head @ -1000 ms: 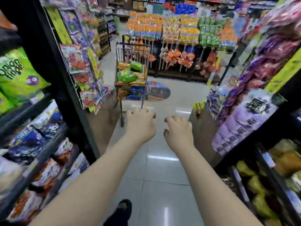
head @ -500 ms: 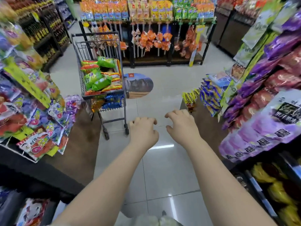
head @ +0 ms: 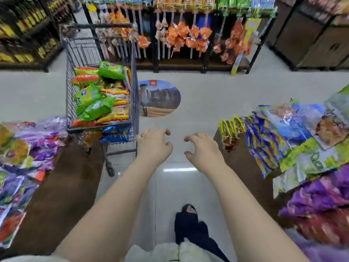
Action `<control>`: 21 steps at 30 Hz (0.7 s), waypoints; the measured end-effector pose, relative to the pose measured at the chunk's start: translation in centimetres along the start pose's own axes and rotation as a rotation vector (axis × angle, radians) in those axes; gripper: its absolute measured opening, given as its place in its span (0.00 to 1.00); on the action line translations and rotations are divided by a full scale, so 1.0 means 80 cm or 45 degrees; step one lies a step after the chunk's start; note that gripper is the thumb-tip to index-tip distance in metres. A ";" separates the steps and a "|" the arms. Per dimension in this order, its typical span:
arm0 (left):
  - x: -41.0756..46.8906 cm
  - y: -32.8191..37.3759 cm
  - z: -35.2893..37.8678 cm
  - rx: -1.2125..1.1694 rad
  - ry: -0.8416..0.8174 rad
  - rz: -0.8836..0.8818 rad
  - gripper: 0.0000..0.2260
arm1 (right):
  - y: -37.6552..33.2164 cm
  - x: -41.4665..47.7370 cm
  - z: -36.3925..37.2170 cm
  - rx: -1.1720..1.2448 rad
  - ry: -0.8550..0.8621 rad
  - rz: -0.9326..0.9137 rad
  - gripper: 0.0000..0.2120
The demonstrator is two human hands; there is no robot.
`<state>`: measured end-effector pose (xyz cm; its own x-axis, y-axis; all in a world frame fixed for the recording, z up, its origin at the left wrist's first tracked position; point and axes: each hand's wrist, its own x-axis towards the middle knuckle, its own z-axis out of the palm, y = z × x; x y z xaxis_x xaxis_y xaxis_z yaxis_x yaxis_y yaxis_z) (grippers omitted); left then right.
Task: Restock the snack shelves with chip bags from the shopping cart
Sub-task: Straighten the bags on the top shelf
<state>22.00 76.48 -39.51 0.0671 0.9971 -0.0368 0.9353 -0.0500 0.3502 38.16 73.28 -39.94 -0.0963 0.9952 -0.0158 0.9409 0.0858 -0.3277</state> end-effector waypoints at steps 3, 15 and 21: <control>0.084 0.023 -0.015 0.028 0.061 -0.001 0.18 | 0.019 0.095 -0.017 0.019 -0.019 -0.134 0.20; 0.317 -0.042 -0.008 -0.004 0.106 -0.520 0.14 | 0.028 0.390 0.006 0.085 -0.257 -0.352 0.19; 0.475 -0.114 -0.045 -0.040 0.231 -0.577 0.11 | -0.040 0.567 0.031 0.134 -0.227 -0.556 0.17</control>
<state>14.79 115.07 -40.72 -0.4089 0.9121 -0.0291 0.8451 0.3905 0.3650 29.95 118.00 -41.92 -0.5379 0.8429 -0.0142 0.7629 0.4795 -0.4336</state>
